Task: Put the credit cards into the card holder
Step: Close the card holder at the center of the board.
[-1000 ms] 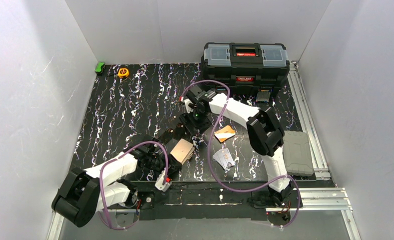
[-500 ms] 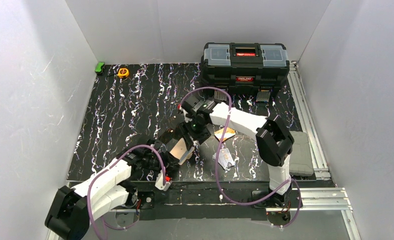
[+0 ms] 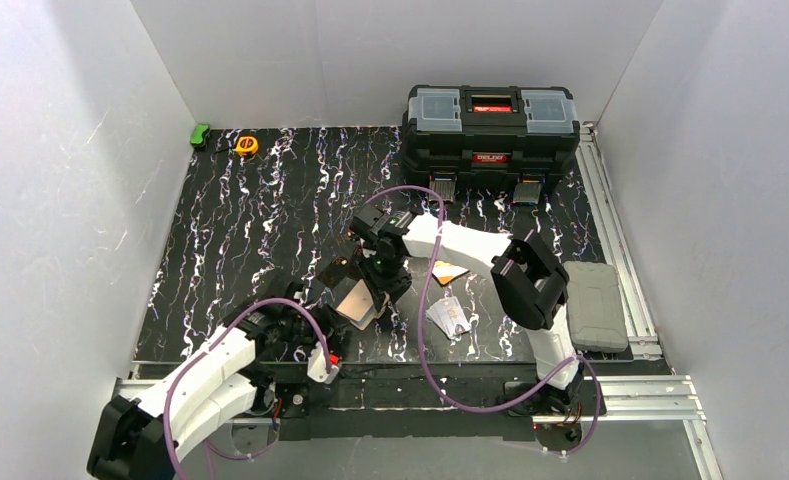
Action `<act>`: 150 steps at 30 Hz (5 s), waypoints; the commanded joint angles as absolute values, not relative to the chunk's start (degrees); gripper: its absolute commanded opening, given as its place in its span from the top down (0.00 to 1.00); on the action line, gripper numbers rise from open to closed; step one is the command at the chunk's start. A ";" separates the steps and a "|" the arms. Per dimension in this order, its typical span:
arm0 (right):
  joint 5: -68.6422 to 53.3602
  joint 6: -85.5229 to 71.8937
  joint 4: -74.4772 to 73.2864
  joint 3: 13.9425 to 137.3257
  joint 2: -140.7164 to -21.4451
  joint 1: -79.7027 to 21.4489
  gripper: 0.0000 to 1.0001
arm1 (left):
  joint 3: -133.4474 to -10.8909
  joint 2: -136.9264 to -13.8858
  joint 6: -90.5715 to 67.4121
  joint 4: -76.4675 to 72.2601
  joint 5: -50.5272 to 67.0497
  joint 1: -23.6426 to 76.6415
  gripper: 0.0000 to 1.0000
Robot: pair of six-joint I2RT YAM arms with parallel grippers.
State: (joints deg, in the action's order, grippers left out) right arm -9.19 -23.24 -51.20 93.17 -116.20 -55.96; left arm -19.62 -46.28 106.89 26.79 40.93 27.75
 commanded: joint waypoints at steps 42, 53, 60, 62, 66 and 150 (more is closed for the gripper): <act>-6.67 -23.31 -47.58 82.63 -108.05 -49.97 0.53 | -24.25 -71.33 139.52 27.55 46.22 28.69 0.63; -8.09 -25.91 -45.45 80.39 -102.74 -48.61 0.32 | -26.53 -70.64 131.17 26.52 44.51 31.11 0.63; -11.79 -28.33 -46.22 82.75 -104.69 -50.09 0.34 | -23.85 -60.03 127.58 31.52 42.78 31.12 0.63; -12.00 -28.35 -46.77 83.83 -105.88 -50.60 0.35 | -23.48 -57.69 125.01 31.66 41.84 31.11 0.63; -12.68 -28.84 -47.72 84.98 -107.80 -50.81 0.44 | -23.71 -55.02 121.13 31.46 38.49 31.16 0.63; -26.78 -11.70 -46.13 92.42 -116.61 -48.25 0.99 | -31.11 -80.10 139.86 28.29 42.63 30.87 0.75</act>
